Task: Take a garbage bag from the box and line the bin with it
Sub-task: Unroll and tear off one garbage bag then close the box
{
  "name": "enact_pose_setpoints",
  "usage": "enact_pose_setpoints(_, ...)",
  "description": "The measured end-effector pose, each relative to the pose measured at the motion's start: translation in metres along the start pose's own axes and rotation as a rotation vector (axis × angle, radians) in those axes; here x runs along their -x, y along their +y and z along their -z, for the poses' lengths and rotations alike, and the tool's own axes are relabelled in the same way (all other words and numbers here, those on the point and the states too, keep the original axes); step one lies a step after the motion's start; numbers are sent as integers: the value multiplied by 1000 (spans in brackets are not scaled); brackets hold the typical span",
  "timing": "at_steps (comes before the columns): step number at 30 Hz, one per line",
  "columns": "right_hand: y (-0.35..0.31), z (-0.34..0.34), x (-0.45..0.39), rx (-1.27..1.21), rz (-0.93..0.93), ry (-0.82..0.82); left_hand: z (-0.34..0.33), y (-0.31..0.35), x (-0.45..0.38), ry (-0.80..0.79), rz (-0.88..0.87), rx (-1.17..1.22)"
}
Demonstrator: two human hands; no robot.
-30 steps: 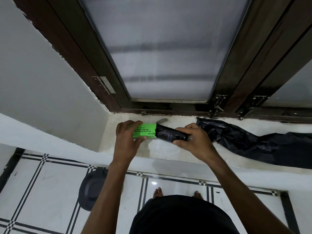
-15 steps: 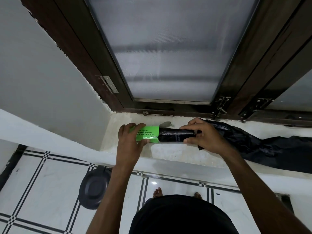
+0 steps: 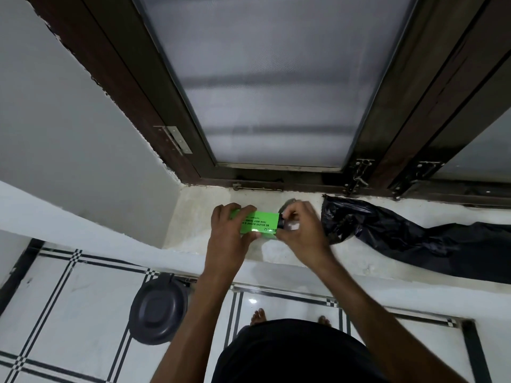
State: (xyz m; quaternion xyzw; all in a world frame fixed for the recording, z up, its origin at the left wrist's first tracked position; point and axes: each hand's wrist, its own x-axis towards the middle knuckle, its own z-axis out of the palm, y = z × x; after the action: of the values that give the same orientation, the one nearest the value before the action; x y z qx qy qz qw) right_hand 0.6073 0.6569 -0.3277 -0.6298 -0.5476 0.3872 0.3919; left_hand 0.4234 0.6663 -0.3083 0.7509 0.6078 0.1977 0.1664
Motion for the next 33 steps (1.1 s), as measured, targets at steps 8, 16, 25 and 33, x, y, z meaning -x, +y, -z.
enact_pose_setpoints(8,0,10,4,-371,-96,84,11,-19,-1,-8,32,94)
enact_pose_setpoints(16,1,18,-12,-112,-4,-117,12,-22,-2,-12,25,117)
enact_pose_setpoints(25,4,-7,4,-173,-40,-127,9,-24,-2,5,23,116)
enact_pose_setpoints(33,-2,-18,6,-272,-47,-148,6,-28,-1,50,60,97)
